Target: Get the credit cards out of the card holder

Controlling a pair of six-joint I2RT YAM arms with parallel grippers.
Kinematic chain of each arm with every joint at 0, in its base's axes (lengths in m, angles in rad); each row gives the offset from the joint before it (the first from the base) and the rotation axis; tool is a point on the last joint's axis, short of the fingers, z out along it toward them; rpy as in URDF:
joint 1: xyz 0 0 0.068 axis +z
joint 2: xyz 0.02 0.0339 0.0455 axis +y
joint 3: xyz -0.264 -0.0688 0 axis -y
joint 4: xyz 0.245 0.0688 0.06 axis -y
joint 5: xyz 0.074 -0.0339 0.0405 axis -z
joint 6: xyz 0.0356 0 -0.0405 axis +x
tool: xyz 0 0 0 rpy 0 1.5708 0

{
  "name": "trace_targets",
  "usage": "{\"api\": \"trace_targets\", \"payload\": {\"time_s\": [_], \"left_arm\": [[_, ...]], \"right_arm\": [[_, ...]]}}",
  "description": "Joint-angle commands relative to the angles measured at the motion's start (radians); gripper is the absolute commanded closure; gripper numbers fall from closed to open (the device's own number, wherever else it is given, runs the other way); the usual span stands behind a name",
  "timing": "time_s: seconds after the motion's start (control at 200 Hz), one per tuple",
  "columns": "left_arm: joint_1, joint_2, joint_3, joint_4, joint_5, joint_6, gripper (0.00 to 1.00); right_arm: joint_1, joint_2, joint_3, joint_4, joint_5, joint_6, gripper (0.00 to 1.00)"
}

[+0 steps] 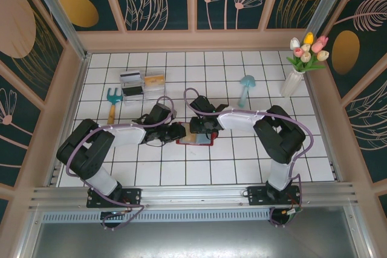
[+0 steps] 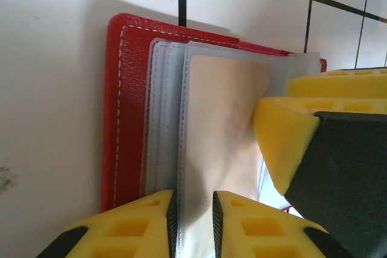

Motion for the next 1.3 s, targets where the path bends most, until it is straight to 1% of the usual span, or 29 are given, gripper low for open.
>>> {"api": "trace_targets", "payload": {"time_s": [0.0, 0.085, 0.105, 0.21, 0.365, 0.485, 0.57, 0.706, 0.851, 1.026, 1.161, 1.291], "left_arm": [[0.000, -0.018, -0.004, 0.035, 0.052, 0.011, 0.75], [0.000, -0.023, -0.008, 0.042, 0.056, 0.009, 0.75], [-0.001, -0.024, -0.010, 0.047, 0.059, 0.005, 0.75], [-0.001, -0.031, -0.032, 0.111, 0.087, -0.026, 0.75], [-0.001, -0.029, -0.057, 0.203, 0.118, -0.075, 0.75], [0.000, -0.030, -0.063, 0.233, 0.130, -0.091, 0.75], [-0.001, -0.038, -0.066, 0.255, 0.137, -0.103, 0.75], [0.000, -0.035, -0.074, 0.328, 0.172, -0.133, 0.74], [-0.003, -0.027, -0.070, 0.352, 0.179, -0.142, 0.73], [-0.037, -0.004, -0.034, 0.356, 0.166, -0.142, 0.69], [-0.077, 0.046, -0.006, 0.390, 0.173, -0.164, 0.67], [-0.103, 0.081, 0.020, 0.409, 0.182, -0.173, 0.63]], "right_arm": [[0.003, 0.093, -0.046, -0.088, 0.035, 0.007, 0.57], [0.003, 0.081, -0.046, -0.088, 0.035, 0.012, 0.57], [0.002, 0.076, -0.045, -0.088, 0.011, 0.013, 0.57], [0.001, 0.033, -0.041, -0.075, 0.000, 0.020, 0.57], [-0.015, -0.083, -0.038, -0.005, -0.046, 0.032, 0.57], [-0.039, -0.180, -0.039, 0.036, -0.022, 0.059, 0.57], [-0.058, -0.242, -0.059, 0.064, -0.006, 0.077, 0.55], [-0.088, -0.331, -0.121, 0.122, 0.001, 0.106, 0.49], [-0.118, -0.405, -0.184, 0.161, -0.001, 0.134, 0.46], [-0.144, -0.469, -0.239, 0.193, 0.002, 0.154, 0.41], [-0.158, -0.497, -0.254, 0.191, 0.009, 0.159, 0.40], [-0.169, -0.518, -0.265, 0.185, 0.011, 0.161, 0.38]]}}
